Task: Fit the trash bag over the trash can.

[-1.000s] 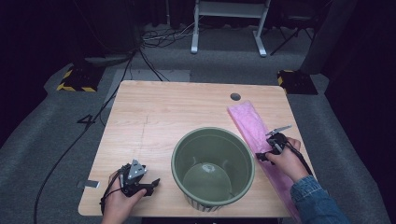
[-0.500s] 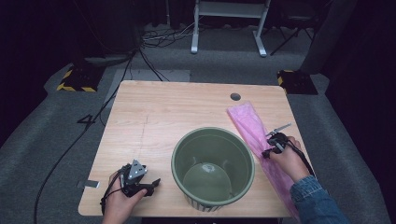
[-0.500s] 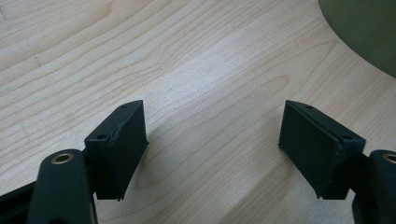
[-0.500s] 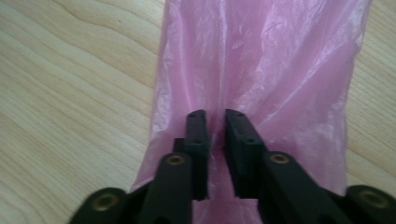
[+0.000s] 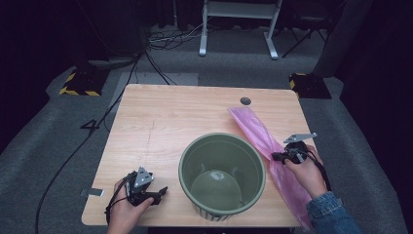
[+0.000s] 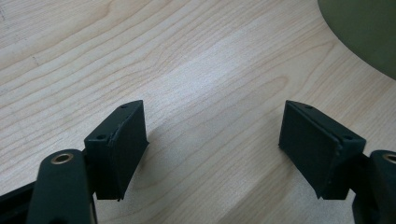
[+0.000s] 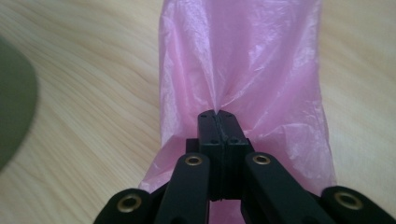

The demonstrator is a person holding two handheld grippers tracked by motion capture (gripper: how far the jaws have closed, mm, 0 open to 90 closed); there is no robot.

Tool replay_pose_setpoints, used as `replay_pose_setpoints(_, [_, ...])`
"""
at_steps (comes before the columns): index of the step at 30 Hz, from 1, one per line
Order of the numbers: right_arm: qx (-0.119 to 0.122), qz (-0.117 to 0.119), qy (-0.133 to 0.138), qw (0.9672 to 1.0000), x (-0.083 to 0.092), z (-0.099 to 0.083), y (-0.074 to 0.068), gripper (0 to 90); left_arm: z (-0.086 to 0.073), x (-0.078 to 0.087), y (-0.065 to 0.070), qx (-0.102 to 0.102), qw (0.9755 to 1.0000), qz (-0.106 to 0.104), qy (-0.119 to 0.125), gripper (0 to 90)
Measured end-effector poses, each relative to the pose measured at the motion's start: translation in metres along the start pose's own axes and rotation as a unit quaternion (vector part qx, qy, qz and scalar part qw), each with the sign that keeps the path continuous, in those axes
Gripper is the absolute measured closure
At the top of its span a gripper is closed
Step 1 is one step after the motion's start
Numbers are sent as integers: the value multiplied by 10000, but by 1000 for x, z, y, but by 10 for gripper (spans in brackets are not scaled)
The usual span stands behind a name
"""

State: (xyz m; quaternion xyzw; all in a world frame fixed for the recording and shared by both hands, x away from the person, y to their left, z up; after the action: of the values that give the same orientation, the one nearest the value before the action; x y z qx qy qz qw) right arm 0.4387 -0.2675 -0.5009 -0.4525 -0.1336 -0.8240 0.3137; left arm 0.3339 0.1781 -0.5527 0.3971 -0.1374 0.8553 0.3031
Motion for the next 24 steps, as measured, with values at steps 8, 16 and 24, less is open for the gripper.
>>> replay_pose_setpoints(8, [157,244,1037,9942,32,17,-11,900,0,0,0,9,10000,-1,5,232])
replay_pose_setpoints(16, [424,349,1652,9847,61,32,-24,900,0,0,0,20,10000,12,4,231])
replay_pose_setpoints(24, [488,487,2129,9746,84,43,-32,900,0,0,0,22,10000,15,8,231])
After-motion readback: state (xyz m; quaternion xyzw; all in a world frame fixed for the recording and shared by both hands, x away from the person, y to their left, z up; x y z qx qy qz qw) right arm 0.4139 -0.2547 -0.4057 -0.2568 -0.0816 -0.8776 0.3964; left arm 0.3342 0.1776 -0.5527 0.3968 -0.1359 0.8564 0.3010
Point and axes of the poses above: each handheld gripper's, and its own axes: x roughly backward along the jaws, z roughly out of its top, y roughly to its right, the point moved 7 cm from there along -x, roughly forward along the jaws, and after that the axes turned 6 degrees about -y, right-handed, at the moved point
